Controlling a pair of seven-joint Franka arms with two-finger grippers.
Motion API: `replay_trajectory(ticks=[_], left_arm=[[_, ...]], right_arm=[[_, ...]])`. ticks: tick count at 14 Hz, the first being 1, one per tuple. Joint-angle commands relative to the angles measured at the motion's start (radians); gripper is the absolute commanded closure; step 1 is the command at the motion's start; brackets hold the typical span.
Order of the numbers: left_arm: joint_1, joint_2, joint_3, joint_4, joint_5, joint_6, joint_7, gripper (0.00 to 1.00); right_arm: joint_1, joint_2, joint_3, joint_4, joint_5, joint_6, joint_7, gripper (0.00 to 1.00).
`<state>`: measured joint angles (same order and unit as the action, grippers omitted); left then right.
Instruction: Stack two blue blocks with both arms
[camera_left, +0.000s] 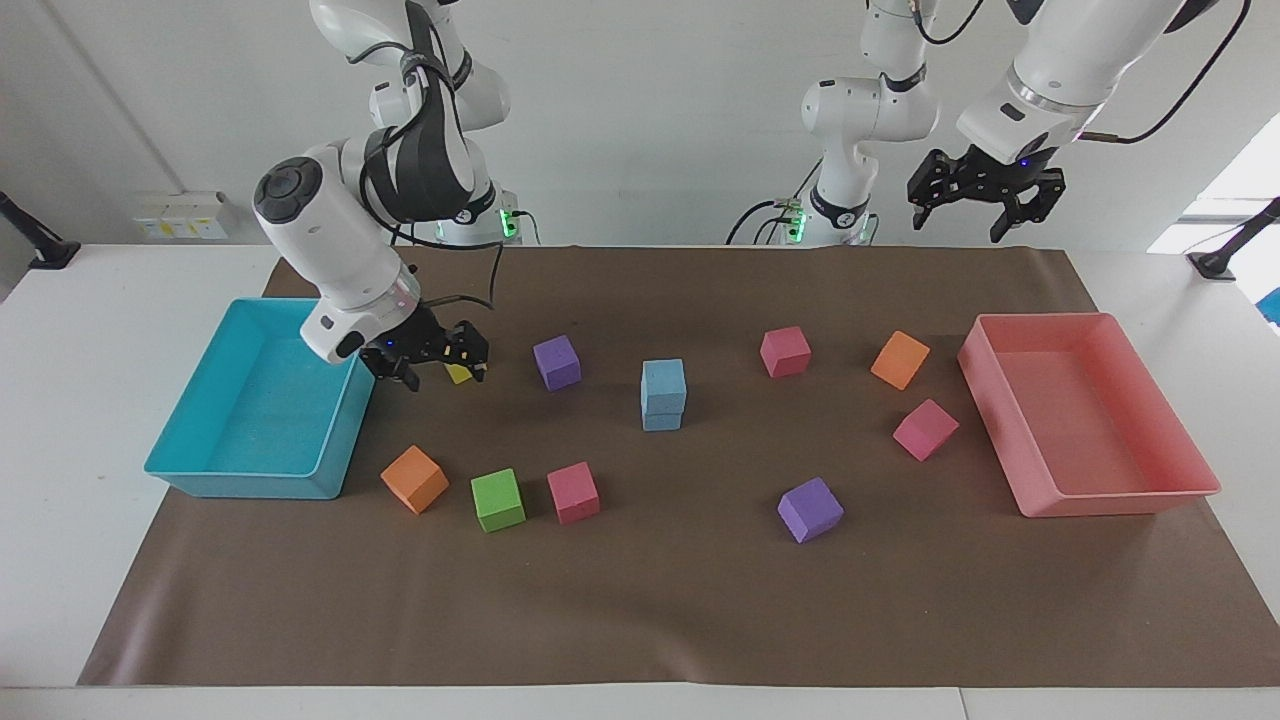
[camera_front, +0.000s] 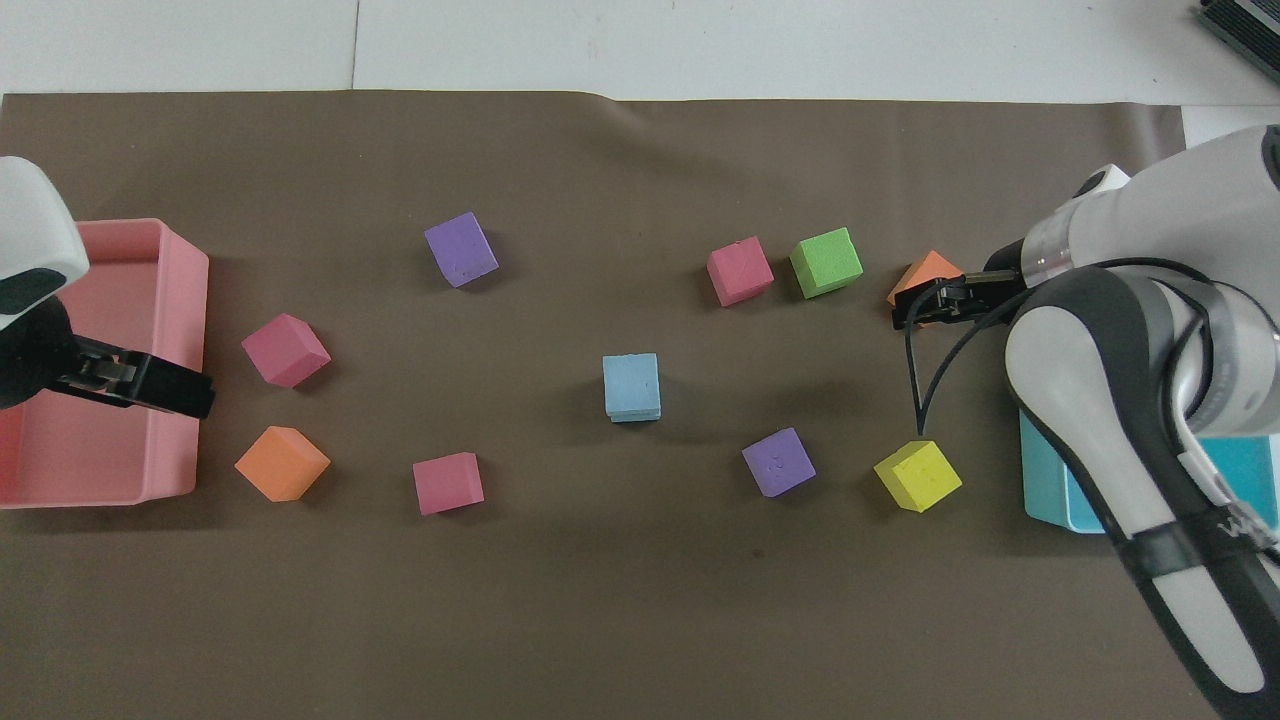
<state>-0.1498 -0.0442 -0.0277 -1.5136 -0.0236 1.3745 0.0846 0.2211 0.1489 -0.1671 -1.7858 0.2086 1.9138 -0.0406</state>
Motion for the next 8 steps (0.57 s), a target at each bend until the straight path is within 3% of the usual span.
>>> replay_trajectory(ticks=[1, 6, 8], left_arm=[[0.015, -0.019, -0.005, -0.027, 0.005, 0.032, 0.003, 0.0], [0.015, -0.02, -0.005, -0.028, 0.005, 0.035, 0.001, 0.0], [0.03, -0.019, -0.003, -0.028, -0.001, 0.04, 0.001, 0.0]], right_arm=[[-0.051, -0.038, 0.012, 0.002, -0.063, -0.045, 0.015, 0.0], [-0.124, -0.104, 0.011, 0.006, -0.136, -0.11, 0.01, 0.0], [-0.131, -0.127, 0.009, 0.052, -0.164, -0.184, 0.011, 0.0]])
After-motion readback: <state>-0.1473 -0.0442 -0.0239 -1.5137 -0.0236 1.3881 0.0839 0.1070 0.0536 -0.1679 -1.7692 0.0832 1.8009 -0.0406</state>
